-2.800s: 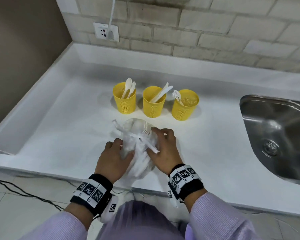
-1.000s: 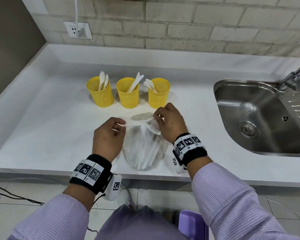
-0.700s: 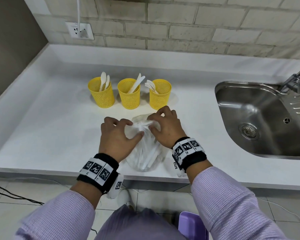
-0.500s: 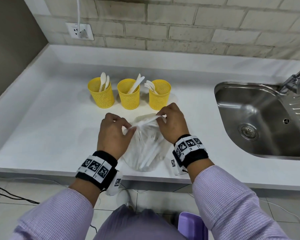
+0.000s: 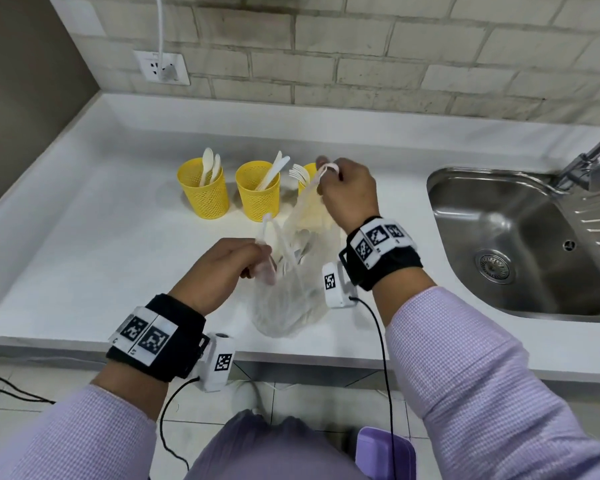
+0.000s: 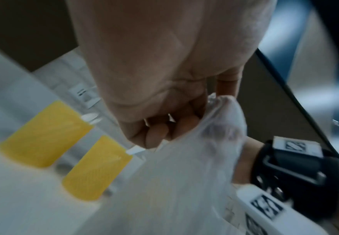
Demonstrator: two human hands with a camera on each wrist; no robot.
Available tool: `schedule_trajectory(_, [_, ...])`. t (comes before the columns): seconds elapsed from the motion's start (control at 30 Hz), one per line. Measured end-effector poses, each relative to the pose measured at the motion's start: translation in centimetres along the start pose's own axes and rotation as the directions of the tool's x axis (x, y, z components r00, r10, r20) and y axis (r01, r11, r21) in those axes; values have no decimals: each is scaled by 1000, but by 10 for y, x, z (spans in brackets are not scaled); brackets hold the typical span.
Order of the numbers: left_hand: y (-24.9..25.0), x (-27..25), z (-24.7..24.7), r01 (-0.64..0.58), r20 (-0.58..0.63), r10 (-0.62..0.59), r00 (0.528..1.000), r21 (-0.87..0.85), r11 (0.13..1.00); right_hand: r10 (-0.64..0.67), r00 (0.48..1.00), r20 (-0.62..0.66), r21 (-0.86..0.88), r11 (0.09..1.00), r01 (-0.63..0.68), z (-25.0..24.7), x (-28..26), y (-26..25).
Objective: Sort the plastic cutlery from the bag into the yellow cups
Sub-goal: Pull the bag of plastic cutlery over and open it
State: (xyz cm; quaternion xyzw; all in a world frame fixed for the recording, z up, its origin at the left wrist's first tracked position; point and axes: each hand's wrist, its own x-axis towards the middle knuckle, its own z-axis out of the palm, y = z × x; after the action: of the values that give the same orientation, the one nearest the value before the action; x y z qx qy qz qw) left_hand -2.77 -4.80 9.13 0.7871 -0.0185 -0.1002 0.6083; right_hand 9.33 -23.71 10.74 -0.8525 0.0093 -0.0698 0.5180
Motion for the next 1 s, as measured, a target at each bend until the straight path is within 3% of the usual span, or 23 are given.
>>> schedule_trajectory(0.07, [12,-8,-2,-22,63,22,998,-7,1000,9,1000,-17,24,1000,-8,-8,11,-8])
schedule_trajectory(0.17, [23,-16,-6,-154,133,158,978,-42,987,9,999,41,82,997,-12,-21,19,-13])
schedule_trajectory(0.23, [29,-20,-12,-213,135,216,967,-37,976,69,988,136,161,983,-90,-29,17,-12])
schedule_trajectory(0.33, [36,-24,-16,-180,112,181,977,-14,983,178,927,329,304,910,-282,-44,6,-13])
schedule_trajectory(0.37, [38,-23,-19,-154,72,154,985,6,988,197,917,347,322,893,-314,-48,5,-11])
schedule_trajectory(0.43, [43,-19,-26,-140,-76,147,986,88,986,212,941,265,322,900,-294,-56,3,-11])
schedule_trajectory(0.53, [52,-10,-46,-169,-292,232,928,227,959,139,984,109,306,938,-166,-71,2,-14])
schedule_trajectory(0.6, [54,-6,-59,-145,-370,261,892,314,938,35,997,73,172,984,-47,-79,0,-16])
schedule_trajectory(0.67, [56,-6,-64,-81,-381,259,887,423,903,-73,990,119,-171,981,93,-83,-6,-15])
schedule_trajectory(0.73, [57,-7,-61,11,-373,212,903,514,858,-60,962,265,-517,834,195,-81,-16,-13])
schedule_trajectory(0.8, [55,-9,-55,82,-379,171,909,567,820,56,919,390,-710,654,262,-74,-26,-9])
schedule_trajectory(0.83, [52,-9,-53,95,-369,152,917,573,814,87,903,420,-739,611,285,-69,-28,-4])
schedule_trajectory(0.9, [46,-10,-53,131,-294,45,955,549,825,87,884,460,-719,620,313,-64,-31,4])
schedule_trajectory(1.0, [40,-17,-53,225,-106,-199,974,509,831,40,845,534,-542,783,305,-66,-33,11])
